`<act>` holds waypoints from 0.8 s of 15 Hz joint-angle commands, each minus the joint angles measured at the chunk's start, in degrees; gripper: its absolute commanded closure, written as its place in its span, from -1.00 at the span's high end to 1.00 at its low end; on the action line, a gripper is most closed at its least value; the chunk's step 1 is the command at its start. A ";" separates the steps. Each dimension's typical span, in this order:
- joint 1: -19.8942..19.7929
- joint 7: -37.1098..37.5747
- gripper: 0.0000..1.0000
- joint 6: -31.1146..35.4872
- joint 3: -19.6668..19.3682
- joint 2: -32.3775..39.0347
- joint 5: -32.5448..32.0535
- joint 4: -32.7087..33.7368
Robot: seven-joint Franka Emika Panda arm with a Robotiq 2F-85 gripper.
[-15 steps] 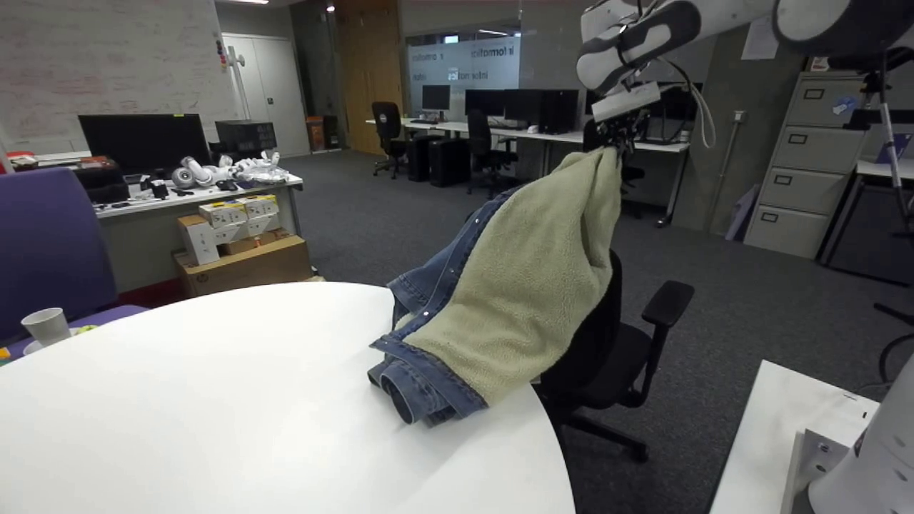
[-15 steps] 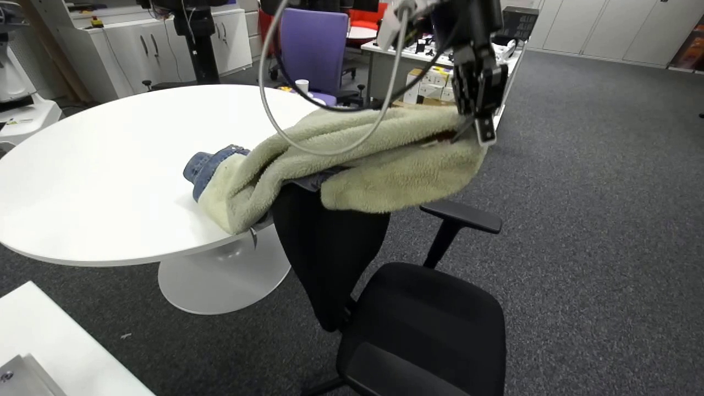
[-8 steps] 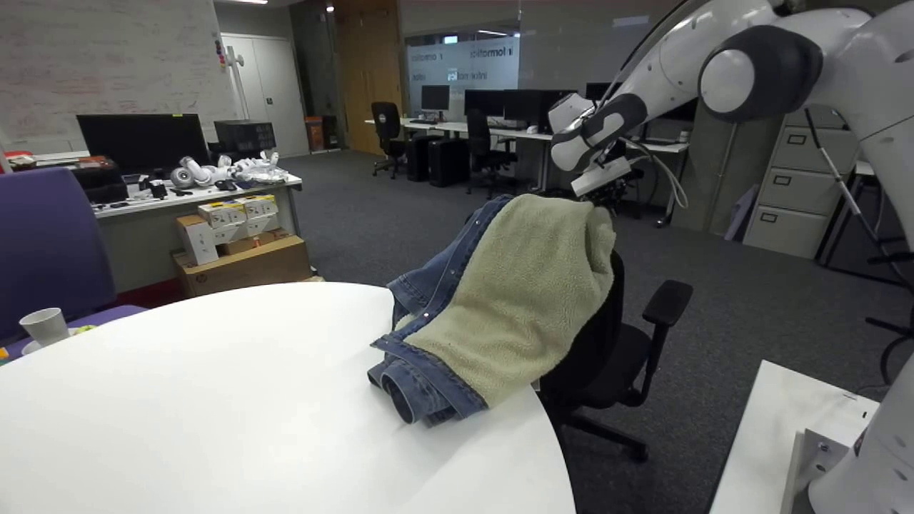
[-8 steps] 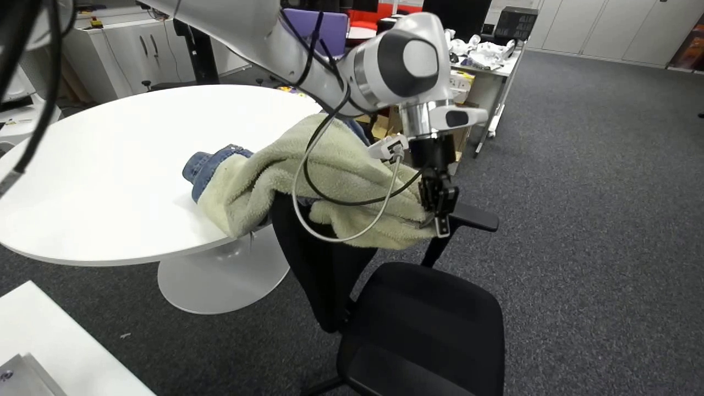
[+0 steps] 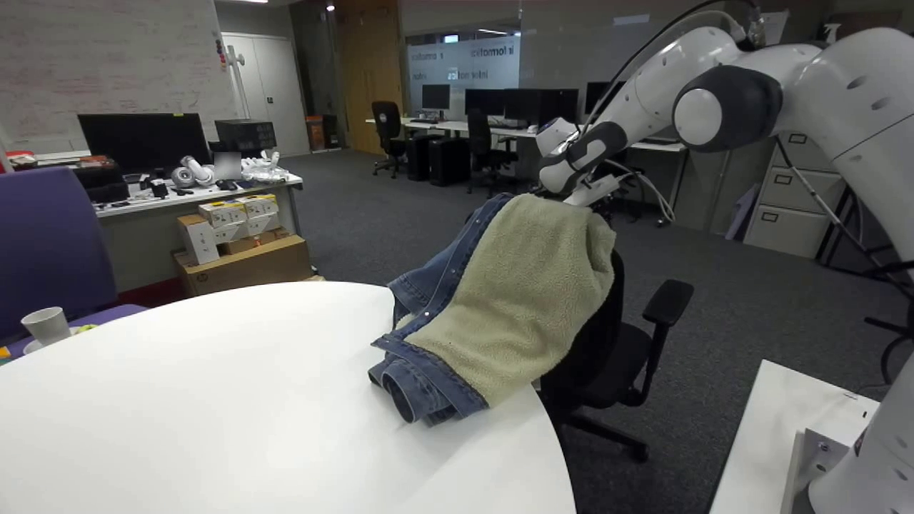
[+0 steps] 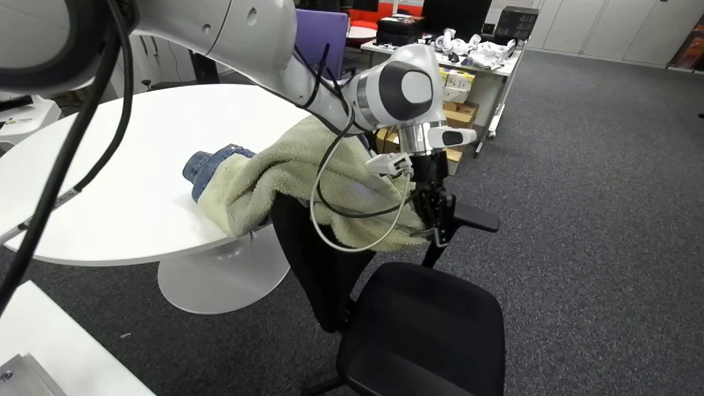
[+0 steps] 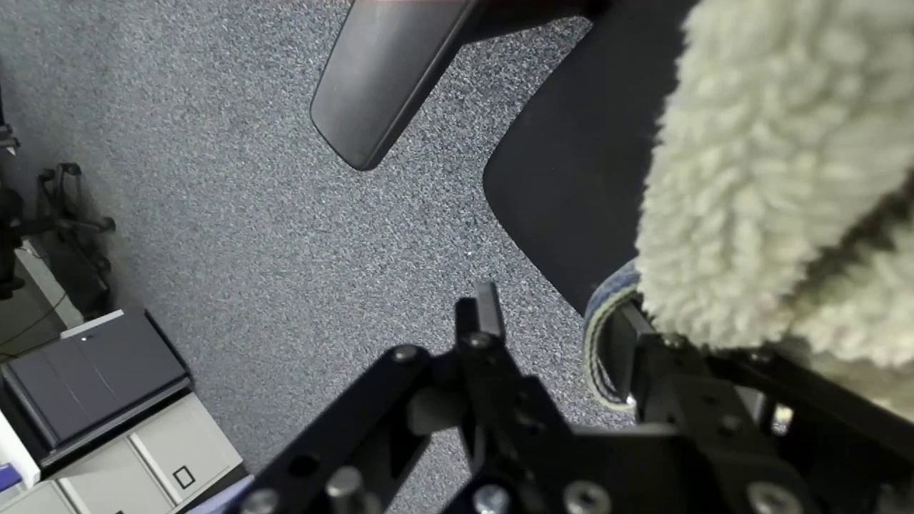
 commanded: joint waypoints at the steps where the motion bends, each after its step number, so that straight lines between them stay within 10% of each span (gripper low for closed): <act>1: -2.62 -7.69 0.48 2.22 1.20 -1.51 5.40 2.12; 5: -5.63 -14.74 0.98 6.99 4.18 -3.93 12.02 1.18; 12: -10.93 -26.06 1.00 8.17 12.33 -6.97 27.27 -0.61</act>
